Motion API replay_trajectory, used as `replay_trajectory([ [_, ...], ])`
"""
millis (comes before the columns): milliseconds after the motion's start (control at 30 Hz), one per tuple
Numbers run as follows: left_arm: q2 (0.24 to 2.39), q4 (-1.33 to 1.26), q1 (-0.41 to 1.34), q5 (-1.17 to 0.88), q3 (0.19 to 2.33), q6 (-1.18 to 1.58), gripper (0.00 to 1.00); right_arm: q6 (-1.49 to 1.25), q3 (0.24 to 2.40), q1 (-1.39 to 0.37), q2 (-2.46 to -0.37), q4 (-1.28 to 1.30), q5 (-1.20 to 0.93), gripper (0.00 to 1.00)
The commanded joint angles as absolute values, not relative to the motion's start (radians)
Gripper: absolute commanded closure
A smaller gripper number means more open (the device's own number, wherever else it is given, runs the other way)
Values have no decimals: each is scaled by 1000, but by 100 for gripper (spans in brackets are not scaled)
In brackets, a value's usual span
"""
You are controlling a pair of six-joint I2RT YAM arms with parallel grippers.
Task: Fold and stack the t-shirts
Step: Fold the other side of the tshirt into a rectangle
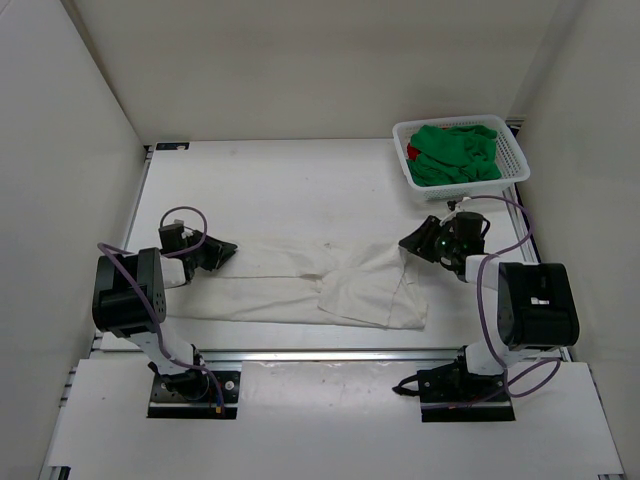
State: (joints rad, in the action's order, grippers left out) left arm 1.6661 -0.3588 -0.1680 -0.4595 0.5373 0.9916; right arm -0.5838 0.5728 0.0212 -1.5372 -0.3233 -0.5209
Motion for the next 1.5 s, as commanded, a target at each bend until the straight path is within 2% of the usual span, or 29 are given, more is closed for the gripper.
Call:
replay_trajectory([
  [0,1669,-342,-166,-448,560,973,67,-575,594,28,-1534,-358,-540,66],
  [67,1671,-331,-172,-439,566,968,67,-583,591,31,-1546,-373,-537,69],
  [133,1670,-318,-173,-437,572,962,68,-581,594,31,-1557,-368,-531,82],
  [233,1677,-314,-195,-437,571,966,67,-598,581,44,-1560,-357,-509,96],
  [333,1698,-344,-228,-468,560,988,68,-595,572,61,-1539,-330,-465,100],
  [667,1707,-328,-293,-462,546,988,70,-589,624,86,-1569,-241,-353,100],
  [867,1671,-334,-333,-439,528,1005,69,-586,626,89,-1549,-227,-316,96],
  [933,1643,-339,-336,-448,517,1029,69,-589,624,81,-1496,-206,-305,92],
  [1000,1602,-353,-327,-462,520,1046,69,-589,634,57,-1433,-169,-262,81],
  [1100,1501,-290,-275,-431,569,1003,68,-575,649,-15,-1306,-124,-181,70],
  [1200,1392,-201,-210,-345,635,919,66,-551,657,-98,-1227,-78,-108,68],
  [1267,1333,-155,-158,-306,666,865,64,-549,640,-159,-1210,-64,-98,73],
  [1367,1256,-57,-11,-250,693,763,64,-529,623,-306,-1247,-46,-109,97],
  [1467,1232,-5,116,-255,677,700,64,-522,615,-455,-1336,-57,-110,100],
])
